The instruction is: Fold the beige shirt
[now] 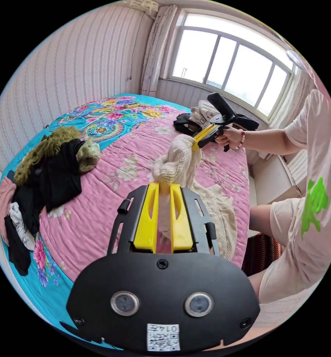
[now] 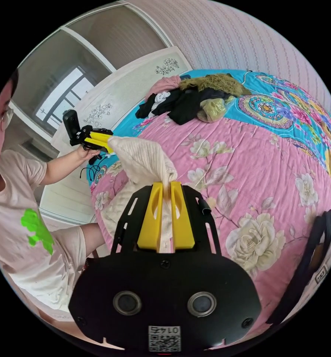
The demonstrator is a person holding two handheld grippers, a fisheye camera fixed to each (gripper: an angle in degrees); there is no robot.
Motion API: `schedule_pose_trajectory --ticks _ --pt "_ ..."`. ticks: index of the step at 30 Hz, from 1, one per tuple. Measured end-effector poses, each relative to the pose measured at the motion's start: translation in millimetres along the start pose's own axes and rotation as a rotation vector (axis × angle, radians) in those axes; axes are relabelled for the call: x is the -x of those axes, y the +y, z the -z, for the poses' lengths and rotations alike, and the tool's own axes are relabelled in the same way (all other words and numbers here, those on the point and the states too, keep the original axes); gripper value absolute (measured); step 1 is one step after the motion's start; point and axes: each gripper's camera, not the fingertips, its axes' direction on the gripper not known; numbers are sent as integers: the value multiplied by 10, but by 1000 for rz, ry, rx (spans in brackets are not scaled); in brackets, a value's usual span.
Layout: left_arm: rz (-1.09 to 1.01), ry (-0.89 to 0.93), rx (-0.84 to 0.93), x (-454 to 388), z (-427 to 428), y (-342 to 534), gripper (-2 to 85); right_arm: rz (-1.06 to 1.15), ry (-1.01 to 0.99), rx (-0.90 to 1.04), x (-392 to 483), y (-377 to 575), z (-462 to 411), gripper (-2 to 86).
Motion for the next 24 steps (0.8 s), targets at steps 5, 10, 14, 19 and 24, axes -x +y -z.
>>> schedule_pose_trajectory --ticks 5,10,14,19,24 --pt "-148 -42 93 -825 -22 281 53 3 101 55 627 809 -298 32" --pt "-121 -11 215 -1253 -318 625 56 -62 88 220 896 1339 -863 35" --pt "-24 27 244 -1304 -329 661 68 -92 76 258 1033 1572 -1071 57" --pt "136 194 306 -1238 -158 710 65 -161 -29 344 1016 1867 -1056 77" --pt "277 132 274 -1210 -19 687 46 -148 -9 108 1053 1635 -911 58"
